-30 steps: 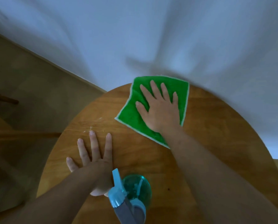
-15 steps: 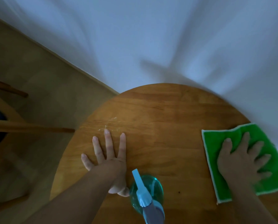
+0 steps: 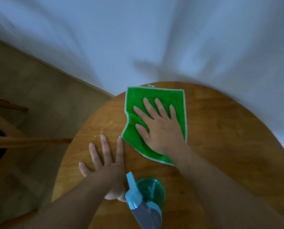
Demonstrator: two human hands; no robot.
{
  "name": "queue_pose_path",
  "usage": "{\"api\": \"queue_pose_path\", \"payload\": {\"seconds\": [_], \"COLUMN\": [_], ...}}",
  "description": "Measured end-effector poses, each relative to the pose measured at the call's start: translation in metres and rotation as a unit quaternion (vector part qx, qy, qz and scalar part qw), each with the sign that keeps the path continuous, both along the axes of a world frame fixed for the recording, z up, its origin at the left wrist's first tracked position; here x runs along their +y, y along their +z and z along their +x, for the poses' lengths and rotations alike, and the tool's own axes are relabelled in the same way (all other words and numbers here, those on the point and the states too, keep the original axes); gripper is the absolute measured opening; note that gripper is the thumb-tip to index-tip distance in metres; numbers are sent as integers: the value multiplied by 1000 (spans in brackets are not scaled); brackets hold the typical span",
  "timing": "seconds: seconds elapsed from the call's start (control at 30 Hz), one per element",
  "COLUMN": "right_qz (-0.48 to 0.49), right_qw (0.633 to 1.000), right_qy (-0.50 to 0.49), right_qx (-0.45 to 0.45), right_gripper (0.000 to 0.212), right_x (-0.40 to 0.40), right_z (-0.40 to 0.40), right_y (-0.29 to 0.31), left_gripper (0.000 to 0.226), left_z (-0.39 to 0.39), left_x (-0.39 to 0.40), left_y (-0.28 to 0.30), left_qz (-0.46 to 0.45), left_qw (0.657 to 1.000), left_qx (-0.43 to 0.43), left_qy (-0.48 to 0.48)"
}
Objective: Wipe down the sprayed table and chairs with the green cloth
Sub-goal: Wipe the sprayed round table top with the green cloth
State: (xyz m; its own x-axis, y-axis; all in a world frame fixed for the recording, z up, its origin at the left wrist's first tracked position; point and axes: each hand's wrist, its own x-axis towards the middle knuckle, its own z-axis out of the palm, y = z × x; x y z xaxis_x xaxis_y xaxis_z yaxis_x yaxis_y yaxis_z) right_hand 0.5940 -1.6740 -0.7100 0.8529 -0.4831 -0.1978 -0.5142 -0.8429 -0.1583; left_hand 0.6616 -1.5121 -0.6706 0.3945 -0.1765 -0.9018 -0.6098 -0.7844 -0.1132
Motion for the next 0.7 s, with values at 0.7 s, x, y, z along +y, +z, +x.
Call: {"api": "queue_pose_path", "payload": {"seconds": [0.7], "right_qz": [10], "right_qw": [905], "right_qy": [-422], "right_qx": [44], "right_gripper": [76], "right_x": [-31], "right_z": [-71], "right_y": [6], "left_gripper": [134], "left_z": [7], "left_x": [-7], "left_y": [19], "left_qz": [-9], "left_qw": [998], "left_qx": [66], "left_qy": [2]}}
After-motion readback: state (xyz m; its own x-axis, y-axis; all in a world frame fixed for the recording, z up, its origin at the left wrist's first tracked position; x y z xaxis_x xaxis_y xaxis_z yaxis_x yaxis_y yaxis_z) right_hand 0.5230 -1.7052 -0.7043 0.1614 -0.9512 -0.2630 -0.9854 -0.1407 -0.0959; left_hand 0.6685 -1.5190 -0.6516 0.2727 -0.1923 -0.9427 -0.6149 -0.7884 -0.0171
